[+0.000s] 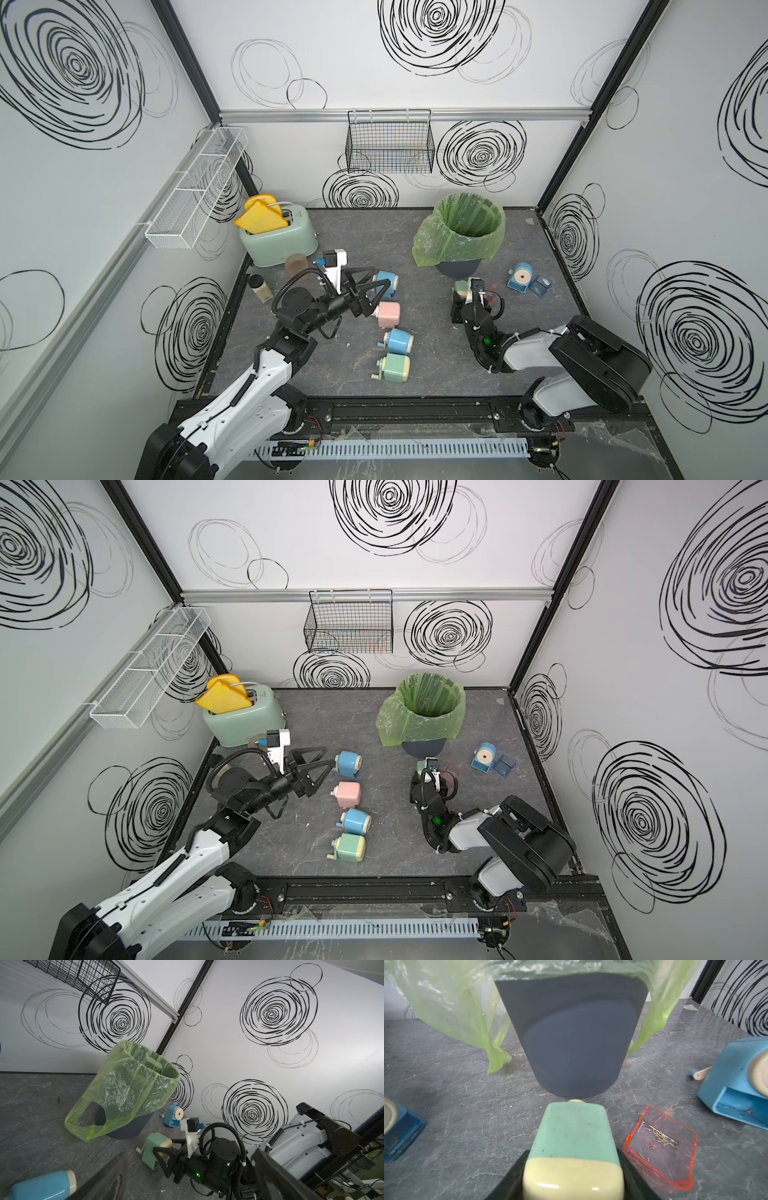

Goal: Take out the pencil sharpener tray and clean the shavings
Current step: Place the pencil sharpener at the center of the board.

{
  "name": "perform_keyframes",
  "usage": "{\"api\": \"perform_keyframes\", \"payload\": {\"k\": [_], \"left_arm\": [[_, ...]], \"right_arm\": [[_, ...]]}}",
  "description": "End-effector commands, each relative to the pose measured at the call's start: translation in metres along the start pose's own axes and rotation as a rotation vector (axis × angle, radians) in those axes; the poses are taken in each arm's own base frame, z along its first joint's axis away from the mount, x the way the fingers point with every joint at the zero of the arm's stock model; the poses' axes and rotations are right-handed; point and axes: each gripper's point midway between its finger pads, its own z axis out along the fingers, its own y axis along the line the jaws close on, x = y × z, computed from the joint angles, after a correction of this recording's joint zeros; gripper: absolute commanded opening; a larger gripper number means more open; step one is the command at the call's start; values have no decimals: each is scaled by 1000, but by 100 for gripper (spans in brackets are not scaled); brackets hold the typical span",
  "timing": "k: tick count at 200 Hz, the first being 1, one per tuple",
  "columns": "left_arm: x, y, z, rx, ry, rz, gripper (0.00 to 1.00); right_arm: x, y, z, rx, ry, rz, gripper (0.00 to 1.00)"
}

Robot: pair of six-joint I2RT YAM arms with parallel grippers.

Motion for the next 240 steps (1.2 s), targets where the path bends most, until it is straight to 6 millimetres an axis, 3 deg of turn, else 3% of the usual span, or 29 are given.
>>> {"api": "perform_keyframes", "payload": {"k": [1, 37, 103, 137, 192, 220, 240], "left_arm": [[-5, -8, -1, 39, -27, 14, 97], [-4, -8, -1, 43, -30, 10, 97], [-2, -8, -2, 45, -29, 4, 97], [-2, -7, -2, 43, -31, 5, 97], [-3, -8, -2, 48, -38, 2, 97], [-3, -7, -2, 51, -39, -1, 97], [-4, -9, -3, 52, -39, 3, 97]], "right_arm": [[5, -6, -2, 12, -3, 14, 70], [3, -3, -4, -11, 6, -5, 84], [-12, 3, -20, -70, -10, -31, 95], [-20, 27, -39, -219, 6, -57, 100], [-10, 79, -77, -526, 96, -59, 99], [5, 102, -73, -573, 154, -99, 99], [26, 107, -57, -510, 223, -106, 99]]}}
